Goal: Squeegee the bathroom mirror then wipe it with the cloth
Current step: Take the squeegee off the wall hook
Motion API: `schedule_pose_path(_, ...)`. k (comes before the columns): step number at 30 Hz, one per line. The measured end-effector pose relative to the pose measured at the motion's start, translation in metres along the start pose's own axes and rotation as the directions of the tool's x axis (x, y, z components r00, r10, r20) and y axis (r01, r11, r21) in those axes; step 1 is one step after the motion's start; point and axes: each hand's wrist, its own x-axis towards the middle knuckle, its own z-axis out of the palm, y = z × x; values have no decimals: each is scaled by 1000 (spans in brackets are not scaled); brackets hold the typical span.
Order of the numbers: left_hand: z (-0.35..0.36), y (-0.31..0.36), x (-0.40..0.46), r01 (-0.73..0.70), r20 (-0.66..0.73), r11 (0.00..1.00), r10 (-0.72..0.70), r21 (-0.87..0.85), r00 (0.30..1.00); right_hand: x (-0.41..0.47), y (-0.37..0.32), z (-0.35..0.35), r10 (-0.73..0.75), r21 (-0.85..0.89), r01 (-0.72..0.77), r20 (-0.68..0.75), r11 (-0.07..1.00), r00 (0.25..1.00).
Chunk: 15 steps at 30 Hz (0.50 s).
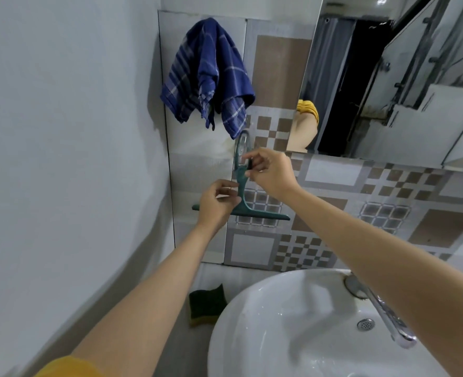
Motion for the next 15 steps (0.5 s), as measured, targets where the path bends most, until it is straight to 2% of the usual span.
schedule_pose_path(6, -2, 26, -13, -54, -1, 996, 54, -73, 999, -6, -23, -22, -16, 87, 17, -20, 996, 1000)
schedule_pose_path(10, -3, 43, -23, -133, 23, 991, 133, -14, 991, -15, -35, -38, -20, 96, 24, -45, 995, 999)
schedule_pose_path(13, -2, 60, -29, -186, 93, 982, 184, 16, 979, -26, -42, -61, -117, -24, 116, -65, 993, 991)
schedule_pose_path(15, -1, 71, -31, -213, 161, 975, 201, 60, 966, -35, -46, -81, -226, -212, 218, -13, 953, 974)
